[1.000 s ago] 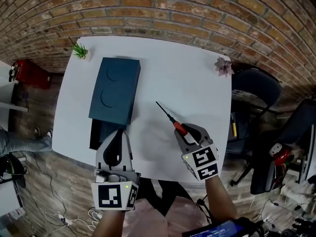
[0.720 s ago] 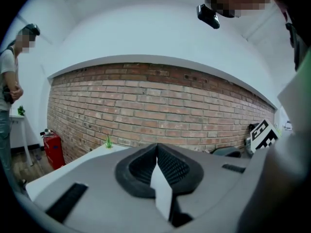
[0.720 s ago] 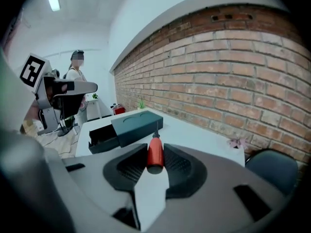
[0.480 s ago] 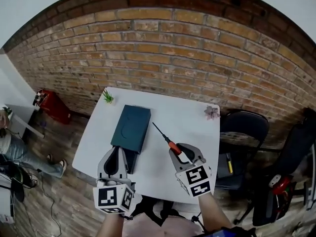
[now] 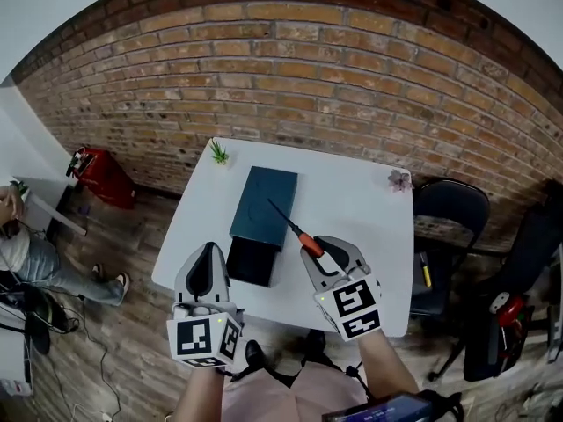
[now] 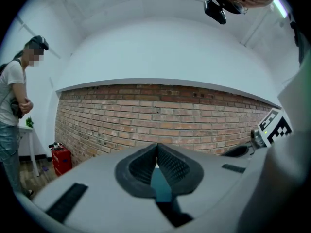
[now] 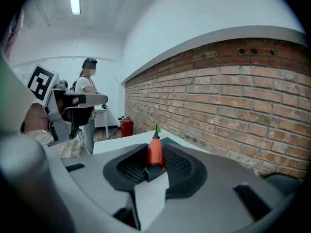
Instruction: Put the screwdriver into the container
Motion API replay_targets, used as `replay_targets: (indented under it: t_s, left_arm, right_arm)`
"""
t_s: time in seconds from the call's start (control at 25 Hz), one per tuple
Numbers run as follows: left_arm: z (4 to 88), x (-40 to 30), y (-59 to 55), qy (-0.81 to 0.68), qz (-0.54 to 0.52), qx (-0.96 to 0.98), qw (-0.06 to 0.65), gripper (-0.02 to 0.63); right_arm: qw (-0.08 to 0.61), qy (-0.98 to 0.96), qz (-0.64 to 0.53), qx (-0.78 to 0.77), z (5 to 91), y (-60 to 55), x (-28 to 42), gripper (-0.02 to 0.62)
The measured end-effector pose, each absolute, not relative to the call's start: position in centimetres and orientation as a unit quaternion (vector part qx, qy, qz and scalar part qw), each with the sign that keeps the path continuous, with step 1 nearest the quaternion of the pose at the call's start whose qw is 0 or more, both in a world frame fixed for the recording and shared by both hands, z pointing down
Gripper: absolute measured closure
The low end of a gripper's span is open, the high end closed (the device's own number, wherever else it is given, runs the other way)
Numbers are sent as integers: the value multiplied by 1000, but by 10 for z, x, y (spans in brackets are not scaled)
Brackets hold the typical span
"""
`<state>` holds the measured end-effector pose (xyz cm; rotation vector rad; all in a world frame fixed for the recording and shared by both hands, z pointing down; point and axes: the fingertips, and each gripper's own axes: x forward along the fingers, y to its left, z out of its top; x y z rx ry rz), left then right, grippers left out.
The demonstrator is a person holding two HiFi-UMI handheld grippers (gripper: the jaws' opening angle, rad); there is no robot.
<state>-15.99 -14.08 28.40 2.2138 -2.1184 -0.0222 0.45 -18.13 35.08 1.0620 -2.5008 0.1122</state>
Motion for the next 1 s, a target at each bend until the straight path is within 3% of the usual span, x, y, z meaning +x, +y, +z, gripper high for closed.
replay_targets:
  t_s: [0.36, 1.0]
  left_arm:
    - [313, -229, -118, -665, 2, 744, 58, 594]
    - [350, -253, -97, -633, 25, 770, 73, 592]
  right_arm:
    - [248, -883, 66, 394, 398, -138, -69, 491]
    - [288, -853, 110, 420, 462, -98, -84, 491]
